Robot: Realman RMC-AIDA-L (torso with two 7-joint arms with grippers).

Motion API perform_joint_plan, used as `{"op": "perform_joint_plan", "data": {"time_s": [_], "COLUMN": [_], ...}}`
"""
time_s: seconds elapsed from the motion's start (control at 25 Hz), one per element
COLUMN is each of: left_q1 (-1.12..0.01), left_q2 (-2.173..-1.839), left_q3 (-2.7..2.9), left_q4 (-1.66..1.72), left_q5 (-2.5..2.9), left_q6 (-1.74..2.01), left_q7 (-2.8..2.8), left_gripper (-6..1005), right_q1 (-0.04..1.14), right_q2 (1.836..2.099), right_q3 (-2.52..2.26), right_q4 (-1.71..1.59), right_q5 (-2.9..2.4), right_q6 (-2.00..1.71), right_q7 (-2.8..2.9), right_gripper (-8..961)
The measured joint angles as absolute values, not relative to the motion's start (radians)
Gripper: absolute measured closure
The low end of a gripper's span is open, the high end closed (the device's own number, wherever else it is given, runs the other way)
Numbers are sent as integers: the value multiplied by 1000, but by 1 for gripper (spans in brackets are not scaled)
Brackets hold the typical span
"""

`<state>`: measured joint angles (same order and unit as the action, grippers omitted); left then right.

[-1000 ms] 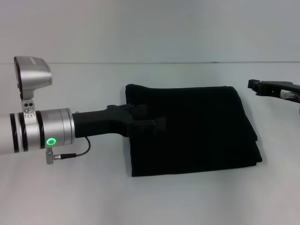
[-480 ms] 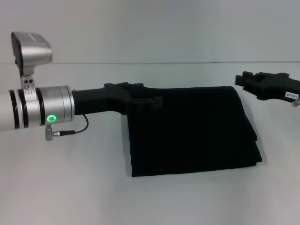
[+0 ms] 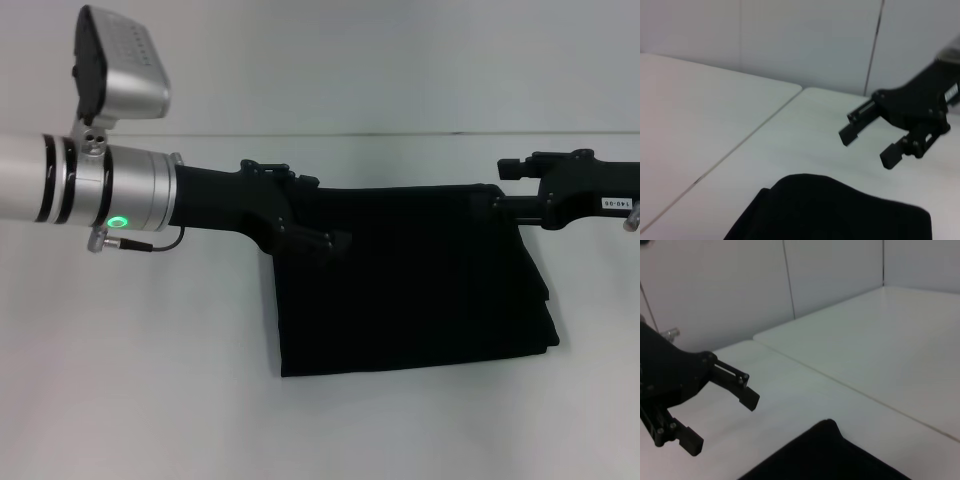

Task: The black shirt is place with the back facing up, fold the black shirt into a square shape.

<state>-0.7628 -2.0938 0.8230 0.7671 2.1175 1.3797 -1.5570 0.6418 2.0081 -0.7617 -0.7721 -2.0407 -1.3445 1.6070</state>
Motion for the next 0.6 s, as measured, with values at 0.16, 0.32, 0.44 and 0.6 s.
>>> {"op": "perform_joint_plan", "data": {"time_s": [0.16,0.32,0.44,0.6], "left_q1": [-765,-764,-759,-754], "left_q2": [-2097,-2102,-2110,-2112], "left_q3": [860,878,895,904], "left_q4": [800,805,808,809], "left_q5": [2144,2167,2175,2176], "left_q6": [1365,1329,1310,1300], "left_q7": [-1557,-1556,-1555,-1549], "left_gripper": [79,80,80,80], "right_q1": [664,695,712,721], "right_q2": [2011,2013,2023,2034], "right_q3": [-762,-763,-769,-776], "right_q4": [-818,-811,-806,-808], "right_q5": [-2120,-2162,-2184,-2203], "right_q6": [-1359,-1347,-1335,-1324], "right_q7": [1658,1673,1672,1673], "right_gripper": [199,126,93,73]}}
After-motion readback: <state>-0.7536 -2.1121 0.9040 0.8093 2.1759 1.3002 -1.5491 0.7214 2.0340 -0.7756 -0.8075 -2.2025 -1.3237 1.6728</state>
